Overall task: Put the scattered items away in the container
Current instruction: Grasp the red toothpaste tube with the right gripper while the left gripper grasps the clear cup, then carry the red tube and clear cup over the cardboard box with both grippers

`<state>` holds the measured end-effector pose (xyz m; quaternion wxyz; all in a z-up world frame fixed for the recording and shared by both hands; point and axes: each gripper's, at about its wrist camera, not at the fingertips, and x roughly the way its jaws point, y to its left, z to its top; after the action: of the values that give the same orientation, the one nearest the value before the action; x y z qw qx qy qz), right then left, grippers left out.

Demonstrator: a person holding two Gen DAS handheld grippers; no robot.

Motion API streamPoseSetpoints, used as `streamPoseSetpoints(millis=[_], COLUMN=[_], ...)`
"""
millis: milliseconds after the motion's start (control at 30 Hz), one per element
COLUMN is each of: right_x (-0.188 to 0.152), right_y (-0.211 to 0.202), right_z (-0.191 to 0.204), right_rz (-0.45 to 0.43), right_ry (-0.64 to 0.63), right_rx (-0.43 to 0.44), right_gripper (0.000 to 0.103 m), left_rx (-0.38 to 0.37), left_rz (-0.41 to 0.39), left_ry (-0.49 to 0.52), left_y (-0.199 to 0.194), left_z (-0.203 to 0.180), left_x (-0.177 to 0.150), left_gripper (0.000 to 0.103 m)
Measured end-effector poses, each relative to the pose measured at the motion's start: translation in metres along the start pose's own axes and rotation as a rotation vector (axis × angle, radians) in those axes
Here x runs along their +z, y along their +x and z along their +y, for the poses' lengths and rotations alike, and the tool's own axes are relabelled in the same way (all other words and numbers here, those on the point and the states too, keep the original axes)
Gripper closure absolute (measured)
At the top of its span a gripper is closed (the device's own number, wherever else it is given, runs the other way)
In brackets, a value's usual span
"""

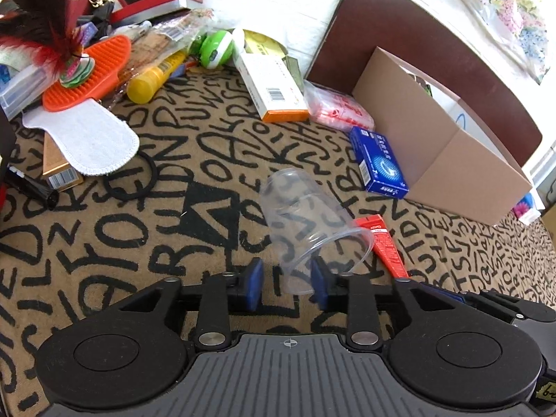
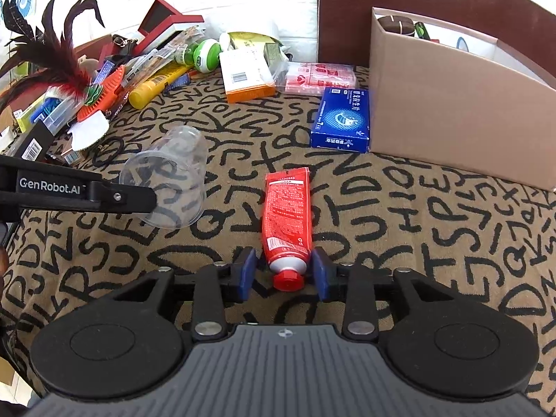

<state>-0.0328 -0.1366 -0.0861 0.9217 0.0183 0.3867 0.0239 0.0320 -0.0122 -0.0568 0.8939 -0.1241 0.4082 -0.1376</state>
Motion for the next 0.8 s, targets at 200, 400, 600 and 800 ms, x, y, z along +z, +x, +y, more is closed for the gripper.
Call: streamPoseSetpoints(millis=[200,400,600,800], right_x=[0.005,0.007,0.008,0.010], right_y=[0.004,0.006,0.009,0.012], right_z=[-0.001,-0.001,-0.001,0.000], right_rz=[-0.002,-0.002,0.000,-0.003], right_ry=[0.002,-0.002,-0.003,-0.016], right_rx=[-0.013,-0.015,-0.016,0.005], right_gripper=[0.062,0.062,0.062,0.067], left_rx=[0.001,0.000,-0.001,-0.002], left_rz=[0.022,0.033,0.043,0.065], left_ry=[0.026,0.038,0.043,0.046], left_y=[0.008,0.012,0.015,0.021], left_z=[-0.005,-0.009,-0.012,-0.011], left_x=[0.004,0.003,0.004,0.006], left_gripper=[0.069,0.070,0.070,0.080])
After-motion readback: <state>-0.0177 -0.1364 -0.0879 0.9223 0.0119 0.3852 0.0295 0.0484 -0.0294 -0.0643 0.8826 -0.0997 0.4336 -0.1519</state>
